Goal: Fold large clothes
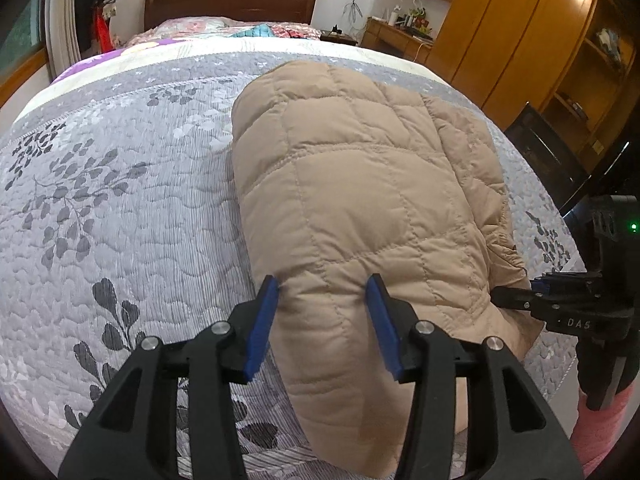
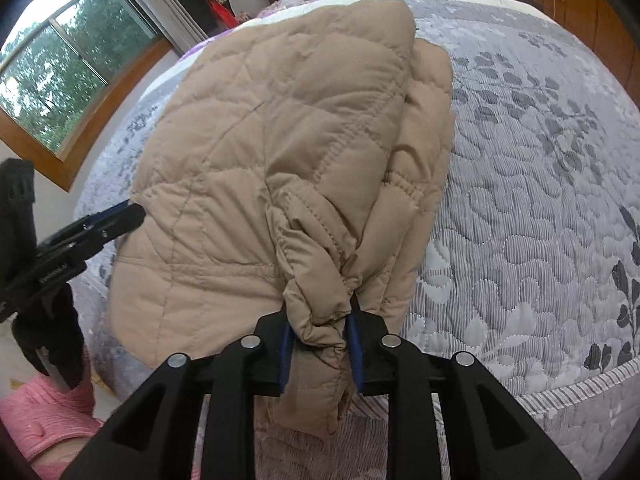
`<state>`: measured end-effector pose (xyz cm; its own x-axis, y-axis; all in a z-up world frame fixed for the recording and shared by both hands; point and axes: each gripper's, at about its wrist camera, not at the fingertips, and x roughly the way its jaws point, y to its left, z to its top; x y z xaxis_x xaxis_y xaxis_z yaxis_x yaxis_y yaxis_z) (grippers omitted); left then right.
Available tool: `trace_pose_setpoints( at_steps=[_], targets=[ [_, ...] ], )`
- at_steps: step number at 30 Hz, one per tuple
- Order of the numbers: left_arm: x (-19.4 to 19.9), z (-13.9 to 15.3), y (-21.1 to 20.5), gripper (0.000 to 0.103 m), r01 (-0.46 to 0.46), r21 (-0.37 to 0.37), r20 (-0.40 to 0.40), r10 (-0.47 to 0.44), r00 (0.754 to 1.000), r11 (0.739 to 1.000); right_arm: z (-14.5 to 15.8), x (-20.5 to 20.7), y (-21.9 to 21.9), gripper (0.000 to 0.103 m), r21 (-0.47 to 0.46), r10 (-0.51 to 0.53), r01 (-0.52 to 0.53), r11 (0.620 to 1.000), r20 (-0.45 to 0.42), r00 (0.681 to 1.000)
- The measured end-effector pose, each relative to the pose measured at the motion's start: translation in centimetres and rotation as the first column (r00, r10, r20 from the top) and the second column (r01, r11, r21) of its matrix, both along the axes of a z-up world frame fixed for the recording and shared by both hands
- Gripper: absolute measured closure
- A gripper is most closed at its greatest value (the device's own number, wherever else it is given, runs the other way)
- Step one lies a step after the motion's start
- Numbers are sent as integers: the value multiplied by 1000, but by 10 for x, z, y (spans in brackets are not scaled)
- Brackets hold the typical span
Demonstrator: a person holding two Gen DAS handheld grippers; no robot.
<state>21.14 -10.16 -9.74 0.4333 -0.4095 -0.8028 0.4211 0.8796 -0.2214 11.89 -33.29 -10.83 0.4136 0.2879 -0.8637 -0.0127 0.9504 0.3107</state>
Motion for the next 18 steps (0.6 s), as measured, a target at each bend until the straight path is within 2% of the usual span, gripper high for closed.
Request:
trace_pose_setpoints(
  at_steps=[4, 10, 13, 15, 18],
  targets=[
    [4, -9, 2, 55, -1, -14, -14, 1, 1000, 1000, -6, 0, 1, 78, 8, -7, 7, 1000, 4, 1000],
    [6, -8, 2, 53, 7, -9, -8, -7, 1000, 1000, 6, -3, -2, 76, 8, -9, 9, 1000, 11, 1000],
    [5, 0, 5, 54, 18, -16, -3, -18, 1000, 1000, 27, -8, -7, 67, -17, -9, 9, 1000, 32, 999],
    [7, 9, 10, 55, 17, -34, 1, -17, 1000, 999, 44, -12, -12, 57, -43, -17, 20, 999, 65, 998],
    [11, 24, 17, 55, 1, -46, 42, 1, 999, 999, 70, -8, -20, 52, -34, -28, 32, 999, 119, 993]
  ],
)
